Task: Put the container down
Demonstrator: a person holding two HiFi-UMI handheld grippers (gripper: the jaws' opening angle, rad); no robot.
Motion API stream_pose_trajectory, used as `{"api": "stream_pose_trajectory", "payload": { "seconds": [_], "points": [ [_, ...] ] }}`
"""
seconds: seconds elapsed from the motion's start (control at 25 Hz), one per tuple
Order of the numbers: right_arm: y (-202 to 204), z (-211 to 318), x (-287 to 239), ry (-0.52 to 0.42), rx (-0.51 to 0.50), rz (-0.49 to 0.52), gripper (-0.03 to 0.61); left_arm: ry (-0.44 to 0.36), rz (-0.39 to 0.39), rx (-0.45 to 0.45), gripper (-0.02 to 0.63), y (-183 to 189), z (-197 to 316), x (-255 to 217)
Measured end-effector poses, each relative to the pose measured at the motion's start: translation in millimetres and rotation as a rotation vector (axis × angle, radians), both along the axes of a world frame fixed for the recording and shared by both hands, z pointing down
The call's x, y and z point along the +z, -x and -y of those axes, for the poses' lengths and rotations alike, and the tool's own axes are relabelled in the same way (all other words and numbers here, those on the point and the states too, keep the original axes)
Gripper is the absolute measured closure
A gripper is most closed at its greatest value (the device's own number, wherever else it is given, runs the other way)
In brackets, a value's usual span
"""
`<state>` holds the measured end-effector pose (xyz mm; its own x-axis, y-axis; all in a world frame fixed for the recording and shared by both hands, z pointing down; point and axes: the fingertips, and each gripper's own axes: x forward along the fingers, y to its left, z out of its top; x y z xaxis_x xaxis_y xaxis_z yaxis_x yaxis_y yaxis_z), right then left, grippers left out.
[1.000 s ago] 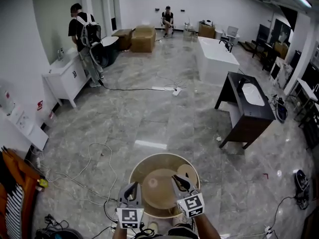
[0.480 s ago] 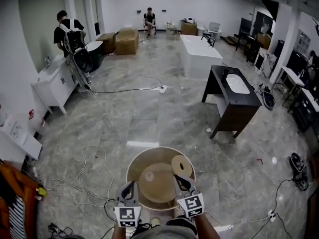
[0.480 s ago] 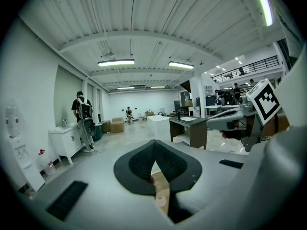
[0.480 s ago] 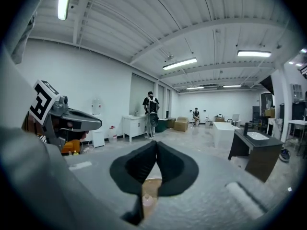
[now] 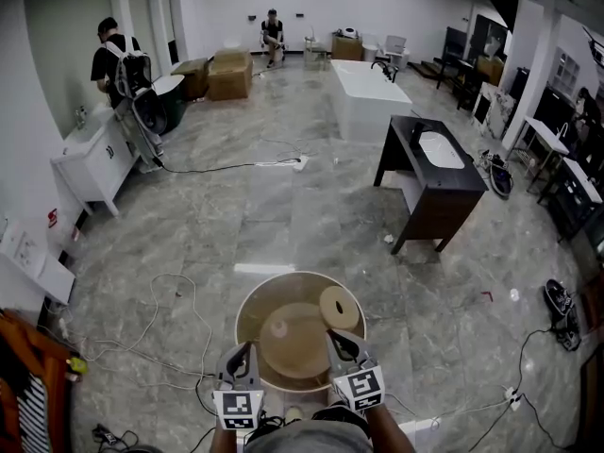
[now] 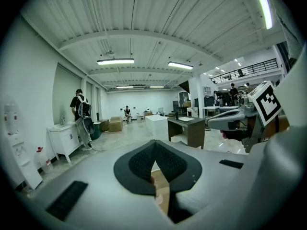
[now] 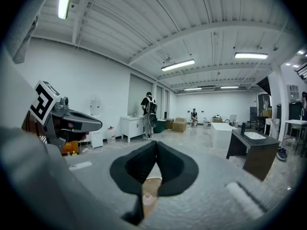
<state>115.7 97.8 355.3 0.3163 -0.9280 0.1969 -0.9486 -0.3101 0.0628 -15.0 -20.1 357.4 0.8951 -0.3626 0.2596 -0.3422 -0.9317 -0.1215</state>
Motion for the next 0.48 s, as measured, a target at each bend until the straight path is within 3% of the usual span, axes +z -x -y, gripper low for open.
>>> {"api": "stream_pose_trajectory", "payload": {
  "seconds": [0.48],
  "points": [
    [-4.5,4.2,-1.8,-0.007,-0.020,-0.004,0.578,0.009,0.001,-0.002,0.597,-7.7,-2.0,0.7]
  ]
}}
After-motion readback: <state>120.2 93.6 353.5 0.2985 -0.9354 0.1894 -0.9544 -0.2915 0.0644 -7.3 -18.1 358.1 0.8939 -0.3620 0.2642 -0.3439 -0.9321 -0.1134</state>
